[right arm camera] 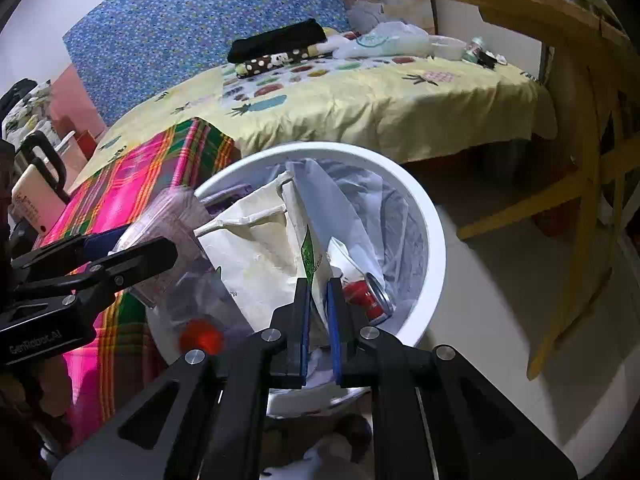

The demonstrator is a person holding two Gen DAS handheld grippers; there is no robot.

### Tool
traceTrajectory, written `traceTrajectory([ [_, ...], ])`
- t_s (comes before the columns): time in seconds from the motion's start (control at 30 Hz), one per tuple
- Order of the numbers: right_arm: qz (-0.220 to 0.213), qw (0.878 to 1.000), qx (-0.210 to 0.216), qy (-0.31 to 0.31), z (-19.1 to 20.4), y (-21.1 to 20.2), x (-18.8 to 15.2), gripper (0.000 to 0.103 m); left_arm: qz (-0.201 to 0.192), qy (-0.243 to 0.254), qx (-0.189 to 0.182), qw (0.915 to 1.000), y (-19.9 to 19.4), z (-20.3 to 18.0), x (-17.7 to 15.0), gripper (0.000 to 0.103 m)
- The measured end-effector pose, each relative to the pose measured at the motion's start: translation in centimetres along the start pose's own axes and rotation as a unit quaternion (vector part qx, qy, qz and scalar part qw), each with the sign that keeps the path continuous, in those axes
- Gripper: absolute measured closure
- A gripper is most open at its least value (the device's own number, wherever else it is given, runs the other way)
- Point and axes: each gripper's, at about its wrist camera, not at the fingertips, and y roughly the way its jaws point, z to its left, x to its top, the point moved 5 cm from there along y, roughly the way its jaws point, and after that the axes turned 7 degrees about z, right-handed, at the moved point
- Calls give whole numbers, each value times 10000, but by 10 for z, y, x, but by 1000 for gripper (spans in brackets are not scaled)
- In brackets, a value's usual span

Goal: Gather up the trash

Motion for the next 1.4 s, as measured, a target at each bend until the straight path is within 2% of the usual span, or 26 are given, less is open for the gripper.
traceTrajectory([
  [0.17,-50,9999,-23,85,-4,-3,-1,91,-21,23,-100,9999,2,-4,1,40],
  [0.47,-205,9998,-34,36,-3,-11,2,88,-147,-104,-43,9998,-13,4,-1,39],
  [0.83,-438,9989,-9,-182,20,-34,-6,88,-334,-276,269,9987,-49,13,-25,37],
  [1.07,-614,9973,63,-393,45,-54,-16,88,-489,-421,588,9962,-80,23,-49,37],
  [1.4,-648,9944,322,-766,82,-70,-43,88,-666,-642,961,9911,-119,35,-89,37],
])
